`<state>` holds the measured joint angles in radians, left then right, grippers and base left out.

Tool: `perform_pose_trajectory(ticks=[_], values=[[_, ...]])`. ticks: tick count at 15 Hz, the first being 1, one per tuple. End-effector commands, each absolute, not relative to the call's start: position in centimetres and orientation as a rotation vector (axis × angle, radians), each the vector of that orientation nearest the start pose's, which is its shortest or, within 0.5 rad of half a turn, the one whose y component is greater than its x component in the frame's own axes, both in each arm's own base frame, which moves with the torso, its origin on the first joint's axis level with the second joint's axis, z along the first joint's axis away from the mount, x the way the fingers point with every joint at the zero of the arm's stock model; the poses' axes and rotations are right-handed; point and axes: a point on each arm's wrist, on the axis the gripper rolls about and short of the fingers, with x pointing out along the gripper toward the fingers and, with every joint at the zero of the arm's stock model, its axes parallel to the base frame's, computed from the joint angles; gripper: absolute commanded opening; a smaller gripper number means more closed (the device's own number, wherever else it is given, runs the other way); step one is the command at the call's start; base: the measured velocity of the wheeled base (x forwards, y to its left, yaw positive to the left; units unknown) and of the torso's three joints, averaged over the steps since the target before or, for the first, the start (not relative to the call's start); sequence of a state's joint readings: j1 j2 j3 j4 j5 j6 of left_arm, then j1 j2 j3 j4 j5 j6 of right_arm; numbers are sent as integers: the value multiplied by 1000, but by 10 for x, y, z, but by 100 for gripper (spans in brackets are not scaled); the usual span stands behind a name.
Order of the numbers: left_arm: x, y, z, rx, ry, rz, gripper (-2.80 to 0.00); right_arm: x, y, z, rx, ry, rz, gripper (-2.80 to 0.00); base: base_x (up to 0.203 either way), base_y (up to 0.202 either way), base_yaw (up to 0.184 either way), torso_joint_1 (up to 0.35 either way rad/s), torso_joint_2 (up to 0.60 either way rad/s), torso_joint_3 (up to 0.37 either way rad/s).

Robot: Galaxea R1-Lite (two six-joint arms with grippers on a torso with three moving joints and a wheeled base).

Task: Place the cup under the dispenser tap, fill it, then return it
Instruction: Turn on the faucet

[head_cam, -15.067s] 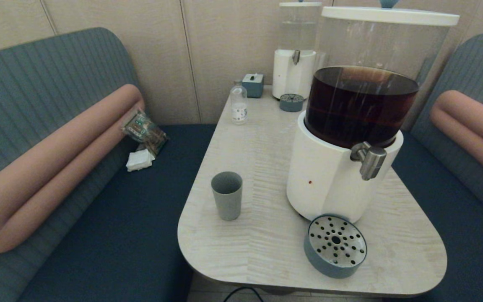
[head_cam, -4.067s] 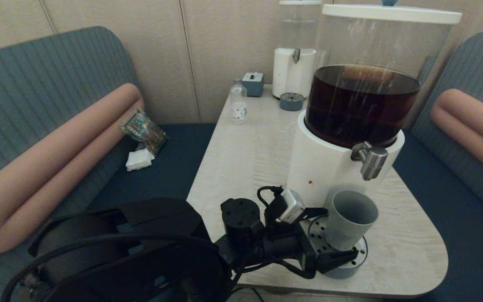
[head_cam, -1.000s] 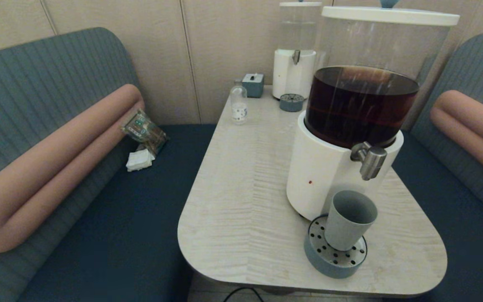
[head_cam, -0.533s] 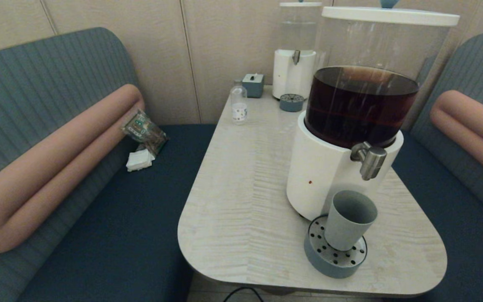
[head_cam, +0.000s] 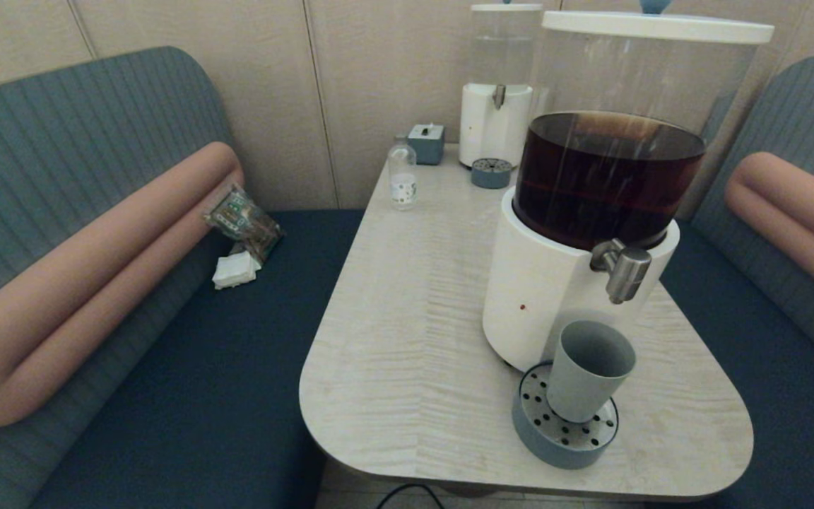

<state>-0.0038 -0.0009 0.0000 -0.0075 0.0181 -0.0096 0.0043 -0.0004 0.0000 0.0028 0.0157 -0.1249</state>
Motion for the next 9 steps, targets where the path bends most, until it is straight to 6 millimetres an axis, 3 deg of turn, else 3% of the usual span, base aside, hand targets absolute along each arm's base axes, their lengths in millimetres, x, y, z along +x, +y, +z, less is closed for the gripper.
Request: perform_pose_trajectory(ticks=[1, 9], values=[[-23, 0, 76, -10, -7, 14, -280, -23, 0, 75, -141, -3, 24, -280, 0, 0, 0, 0, 0, 0], [-23, 0, 76, -10, -8, 14, -280, -23, 1, 77, -157, -19, 31, -280, 0, 0, 0, 0, 0, 0]])
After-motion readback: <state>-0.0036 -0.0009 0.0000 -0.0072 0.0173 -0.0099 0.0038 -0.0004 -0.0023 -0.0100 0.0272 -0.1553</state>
